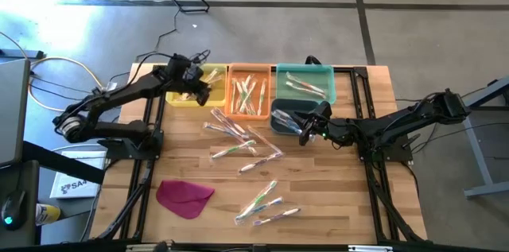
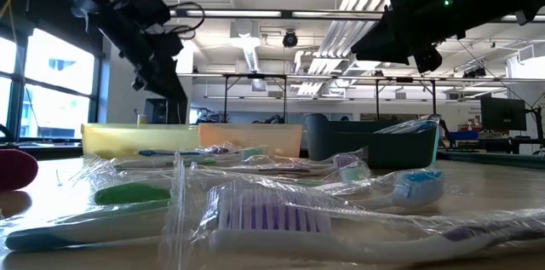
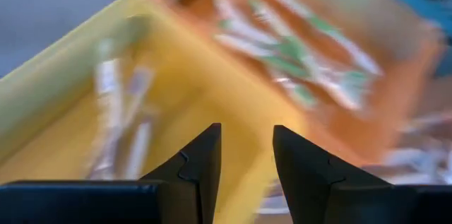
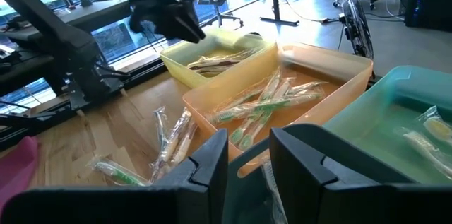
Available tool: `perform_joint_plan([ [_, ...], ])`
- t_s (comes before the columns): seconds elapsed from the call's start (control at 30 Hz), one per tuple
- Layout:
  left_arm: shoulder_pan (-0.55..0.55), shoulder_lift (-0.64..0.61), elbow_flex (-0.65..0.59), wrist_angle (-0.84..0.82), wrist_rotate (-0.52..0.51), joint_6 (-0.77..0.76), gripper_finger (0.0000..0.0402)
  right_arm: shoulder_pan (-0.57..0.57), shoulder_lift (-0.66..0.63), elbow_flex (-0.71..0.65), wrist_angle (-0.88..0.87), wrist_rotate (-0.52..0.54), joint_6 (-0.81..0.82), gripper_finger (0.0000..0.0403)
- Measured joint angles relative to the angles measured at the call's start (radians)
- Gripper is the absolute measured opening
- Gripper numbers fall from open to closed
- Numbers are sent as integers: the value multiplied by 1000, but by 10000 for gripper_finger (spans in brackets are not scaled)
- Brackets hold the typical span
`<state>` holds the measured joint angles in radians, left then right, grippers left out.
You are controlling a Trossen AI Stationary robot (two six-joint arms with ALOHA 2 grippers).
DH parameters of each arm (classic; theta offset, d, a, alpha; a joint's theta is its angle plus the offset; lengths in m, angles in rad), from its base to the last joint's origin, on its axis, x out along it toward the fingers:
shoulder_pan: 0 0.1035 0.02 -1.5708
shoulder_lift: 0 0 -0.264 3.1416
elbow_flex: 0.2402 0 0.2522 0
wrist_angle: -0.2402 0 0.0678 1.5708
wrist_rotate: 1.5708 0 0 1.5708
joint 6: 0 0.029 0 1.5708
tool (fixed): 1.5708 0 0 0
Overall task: Pick & Place Toothbrushes
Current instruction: Put the green toothbrush into the orange bin
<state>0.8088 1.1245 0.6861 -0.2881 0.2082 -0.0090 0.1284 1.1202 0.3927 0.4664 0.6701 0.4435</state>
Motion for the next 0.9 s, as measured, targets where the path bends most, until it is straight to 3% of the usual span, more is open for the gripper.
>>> perform_joint_plan([
  [0.23, -254, -73, 0, 0, -69, -35, 103, 0, 0, 0, 0, -14, 6, 97],
  [0.53, -524, -81, 0, 1, -100, -111, 69, 0, 0, 0, 0, -50, 8, 97],
  [0.73, -678, -81, -1, 1, -235, -182, 50, 0, 0, 0, 0, -75, 41, 97],
  [0.9, -773, -81, -1, 1, -279, -235, 39, 1, 0, 0, 0, -76, 73, 97],
])
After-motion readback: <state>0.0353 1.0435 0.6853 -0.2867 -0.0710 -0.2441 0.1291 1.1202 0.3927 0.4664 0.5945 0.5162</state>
